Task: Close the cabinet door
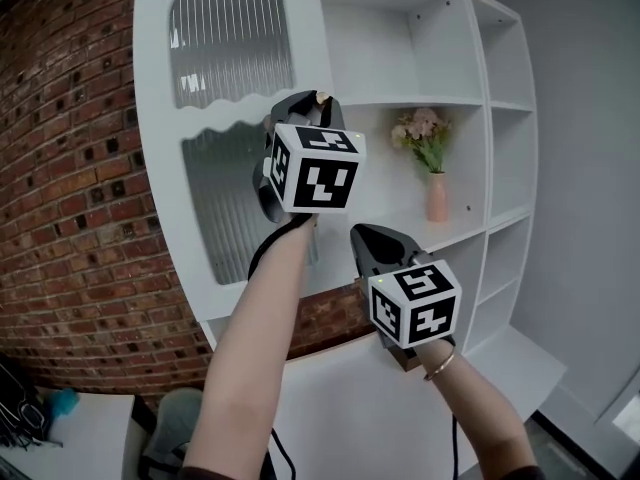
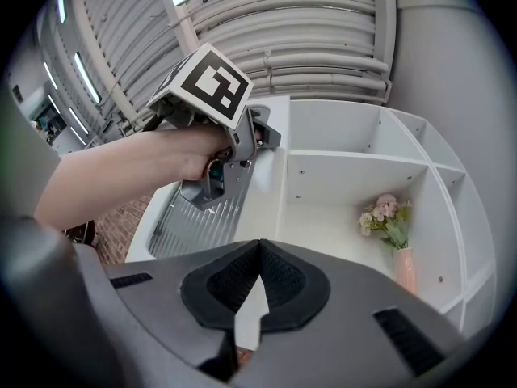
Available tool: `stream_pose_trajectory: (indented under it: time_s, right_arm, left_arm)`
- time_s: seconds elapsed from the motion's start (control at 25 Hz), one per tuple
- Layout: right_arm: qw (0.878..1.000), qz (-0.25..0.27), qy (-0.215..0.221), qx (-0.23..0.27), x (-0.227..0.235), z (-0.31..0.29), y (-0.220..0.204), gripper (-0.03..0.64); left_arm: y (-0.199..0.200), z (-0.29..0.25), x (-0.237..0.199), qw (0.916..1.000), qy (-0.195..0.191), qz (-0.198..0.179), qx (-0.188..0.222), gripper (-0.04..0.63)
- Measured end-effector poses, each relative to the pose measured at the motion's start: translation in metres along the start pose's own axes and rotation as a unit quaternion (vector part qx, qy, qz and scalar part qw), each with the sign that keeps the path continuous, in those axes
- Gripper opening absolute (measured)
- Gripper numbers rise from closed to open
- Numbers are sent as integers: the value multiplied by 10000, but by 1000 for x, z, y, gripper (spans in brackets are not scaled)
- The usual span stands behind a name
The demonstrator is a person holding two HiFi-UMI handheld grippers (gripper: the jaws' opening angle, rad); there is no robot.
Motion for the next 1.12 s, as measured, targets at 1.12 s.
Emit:
stream_pose_trajectory:
  time_s: [1.12]
  right_arm:
    - [9971,93,-639,-414,6,60,3,1]
  left_arm:
    - [-1,74,18,9918,-776,888,492,101]
Point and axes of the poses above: the fingertips, and each gripper's own axes: z backward along the fingers, x to its right, y out of its top, the point moved 3 cm from there along z, backward along the fingers, and after that the axes turned 11 degrees about z, right-handed, at the moved point
